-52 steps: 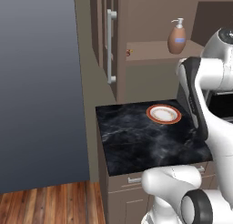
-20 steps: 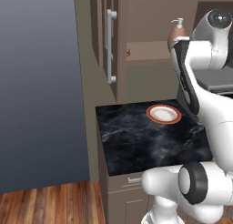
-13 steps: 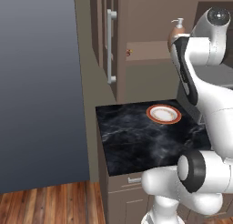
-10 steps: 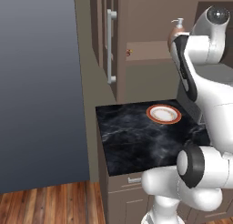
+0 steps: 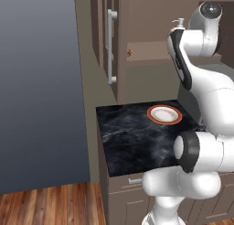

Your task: Pick the bar soap and soap dispenser from the cabinet and place them on the counter.

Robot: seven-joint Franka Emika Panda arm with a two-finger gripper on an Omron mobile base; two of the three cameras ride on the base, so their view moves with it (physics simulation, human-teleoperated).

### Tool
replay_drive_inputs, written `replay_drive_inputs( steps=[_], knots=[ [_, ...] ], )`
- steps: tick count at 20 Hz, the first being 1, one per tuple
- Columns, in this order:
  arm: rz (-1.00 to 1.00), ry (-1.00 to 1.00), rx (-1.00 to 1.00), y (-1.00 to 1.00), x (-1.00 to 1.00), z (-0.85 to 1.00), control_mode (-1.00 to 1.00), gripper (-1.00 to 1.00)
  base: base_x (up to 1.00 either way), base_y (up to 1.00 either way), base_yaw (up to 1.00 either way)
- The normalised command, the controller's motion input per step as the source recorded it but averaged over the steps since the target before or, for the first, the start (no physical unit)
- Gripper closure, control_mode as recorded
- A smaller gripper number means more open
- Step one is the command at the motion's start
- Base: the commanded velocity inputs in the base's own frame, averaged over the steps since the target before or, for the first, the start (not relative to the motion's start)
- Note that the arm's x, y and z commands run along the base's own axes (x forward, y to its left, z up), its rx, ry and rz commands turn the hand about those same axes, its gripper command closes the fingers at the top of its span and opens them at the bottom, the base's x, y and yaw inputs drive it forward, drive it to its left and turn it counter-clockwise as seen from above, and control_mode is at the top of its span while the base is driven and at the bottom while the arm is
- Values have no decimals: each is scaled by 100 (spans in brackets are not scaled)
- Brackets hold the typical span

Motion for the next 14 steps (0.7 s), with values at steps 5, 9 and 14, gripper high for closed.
replay_drive_inputs(
  steps=[5, 9, 14],
  knots=[
    [4, -1, 0, -3, 12, 0, -100, -100, 0, 0, 0],
    [4, -1, 0, -1, 14, 1, -100, -100, 0, 0, 0],
    [2, 0, 0, -7, 14, 0, -100, -100, 0, 0, 0]
  ],
)
